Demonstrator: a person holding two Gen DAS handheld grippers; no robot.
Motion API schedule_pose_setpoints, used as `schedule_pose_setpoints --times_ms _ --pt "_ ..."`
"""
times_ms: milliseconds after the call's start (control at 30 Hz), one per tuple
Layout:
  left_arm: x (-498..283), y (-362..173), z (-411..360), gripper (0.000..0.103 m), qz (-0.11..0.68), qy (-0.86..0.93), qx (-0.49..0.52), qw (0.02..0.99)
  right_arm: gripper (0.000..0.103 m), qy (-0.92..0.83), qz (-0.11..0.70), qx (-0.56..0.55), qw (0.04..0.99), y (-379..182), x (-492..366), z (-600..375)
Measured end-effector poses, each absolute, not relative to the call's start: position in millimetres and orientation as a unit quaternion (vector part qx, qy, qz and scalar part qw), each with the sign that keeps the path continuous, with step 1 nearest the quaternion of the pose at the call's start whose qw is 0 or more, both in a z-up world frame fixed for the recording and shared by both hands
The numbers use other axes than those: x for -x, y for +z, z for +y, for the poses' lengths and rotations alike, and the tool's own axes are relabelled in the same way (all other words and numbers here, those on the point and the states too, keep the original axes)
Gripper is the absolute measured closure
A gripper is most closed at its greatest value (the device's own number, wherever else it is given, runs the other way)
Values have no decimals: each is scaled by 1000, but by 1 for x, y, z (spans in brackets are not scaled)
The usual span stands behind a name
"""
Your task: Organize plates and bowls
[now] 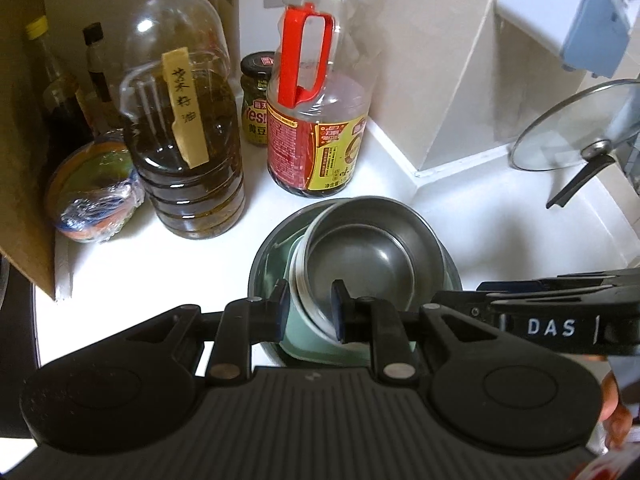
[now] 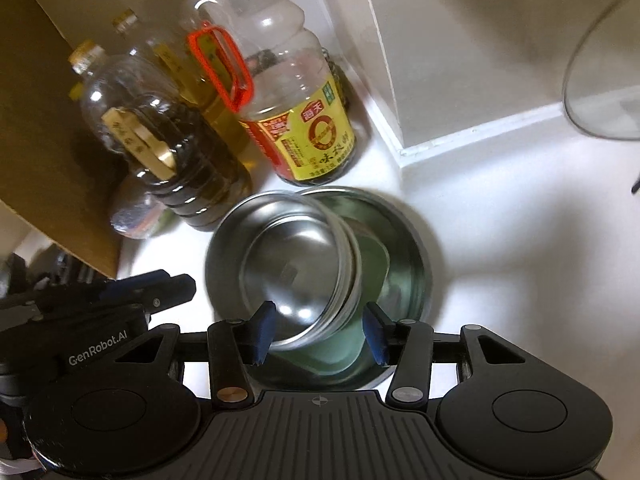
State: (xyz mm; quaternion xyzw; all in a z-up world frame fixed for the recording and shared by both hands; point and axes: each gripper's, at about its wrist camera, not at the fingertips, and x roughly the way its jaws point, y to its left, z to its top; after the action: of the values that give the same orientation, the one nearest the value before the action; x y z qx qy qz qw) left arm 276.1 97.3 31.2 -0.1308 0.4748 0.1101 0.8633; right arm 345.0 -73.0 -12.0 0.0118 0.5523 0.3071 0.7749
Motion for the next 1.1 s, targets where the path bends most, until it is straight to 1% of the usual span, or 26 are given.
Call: schedule_pose_setpoints --times_ms 267,533,767,1000,1100 --pt "-230 41 82 83 441 118 93 885 55 312 516 -29 798 -12 -296 -102" --pt "-185 41 68 81 417 113 82 898 55 301 474 -46 826 -16 -238 -129" --pt "-148 34 58 78 414 94 70 903 55 276 441 -39 853 -14 -184 -136" --pt "-101 29 56 78 419 69 46 904 55 249 436 -53 863 -15 -131 -133" --pt "-81 28 57 76 416 60 43 906 55 234 426 -46 873 -12 -108 -131"
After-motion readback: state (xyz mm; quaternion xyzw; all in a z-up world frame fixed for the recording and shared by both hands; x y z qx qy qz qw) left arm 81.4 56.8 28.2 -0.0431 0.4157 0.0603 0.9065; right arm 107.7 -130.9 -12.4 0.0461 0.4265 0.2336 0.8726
